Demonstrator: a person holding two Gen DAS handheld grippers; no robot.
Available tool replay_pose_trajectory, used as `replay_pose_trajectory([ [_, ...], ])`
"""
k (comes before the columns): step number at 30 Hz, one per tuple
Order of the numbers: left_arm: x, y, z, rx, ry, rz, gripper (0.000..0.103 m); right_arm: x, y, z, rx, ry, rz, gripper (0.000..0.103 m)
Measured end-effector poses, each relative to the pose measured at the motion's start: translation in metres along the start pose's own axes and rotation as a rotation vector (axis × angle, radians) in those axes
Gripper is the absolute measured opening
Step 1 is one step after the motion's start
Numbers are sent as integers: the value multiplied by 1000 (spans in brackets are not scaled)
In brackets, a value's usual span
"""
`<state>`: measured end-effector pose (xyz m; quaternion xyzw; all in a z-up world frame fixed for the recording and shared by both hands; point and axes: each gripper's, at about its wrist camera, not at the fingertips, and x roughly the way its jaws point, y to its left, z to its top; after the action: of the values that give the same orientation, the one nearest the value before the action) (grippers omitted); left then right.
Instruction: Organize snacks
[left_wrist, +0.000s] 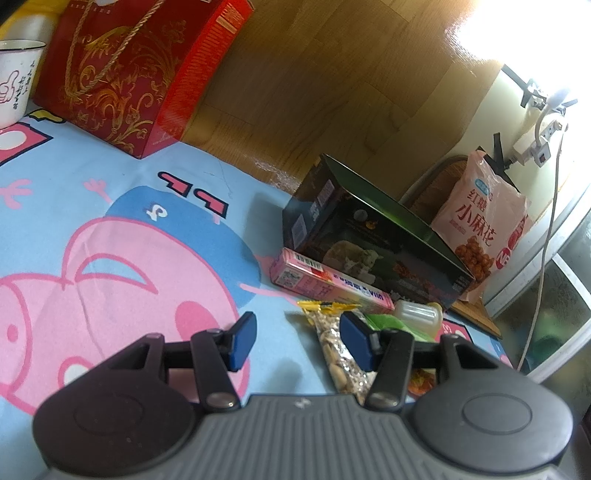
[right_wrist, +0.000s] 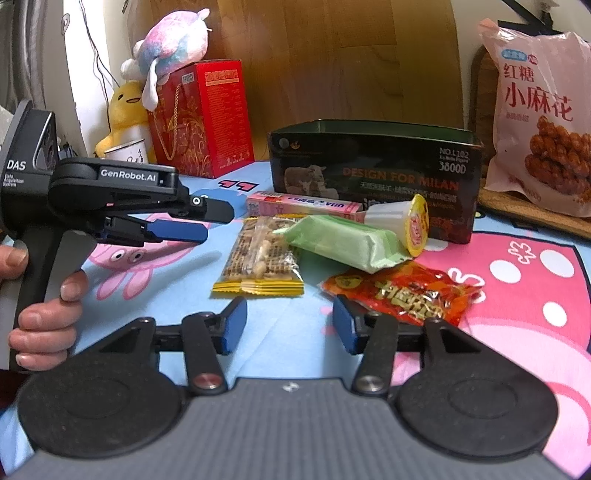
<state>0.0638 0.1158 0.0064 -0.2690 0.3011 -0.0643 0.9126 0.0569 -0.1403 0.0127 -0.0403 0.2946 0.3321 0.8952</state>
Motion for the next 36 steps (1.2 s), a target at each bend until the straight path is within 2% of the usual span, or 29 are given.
replay_pose_trajectory([
  [7, -5, 15, 7, -61, -22, 16, 51, 7, 6, 4, -23, 11, 21, 62],
  [20, -3, 11, 5, -41, -6, 2, 51, 35, 21, 24, -70, 41, 64, 76],
  [23, -3, 10, 5, -42, -1, -8, 51, 39, 24, 27, -77, 45, 62, 76],
  [25, -4, 10, 5, -44, 0, -13, 51, 41, 26, 28, -89, 44, 57, 65],
  [26, -4, 10, 5, -46, -1, -16, 51, 42, 27, 28, -97, 41, 52, 63],
  [32, -6, 13, 7, -57, -8, -22, 51, 37, 34, 26, -156, 18, 68, 57],
  [36, -8, 14, 8, -68, -8, -32, 51, 27, 49, 18, -279, 18, 123, 56],
])
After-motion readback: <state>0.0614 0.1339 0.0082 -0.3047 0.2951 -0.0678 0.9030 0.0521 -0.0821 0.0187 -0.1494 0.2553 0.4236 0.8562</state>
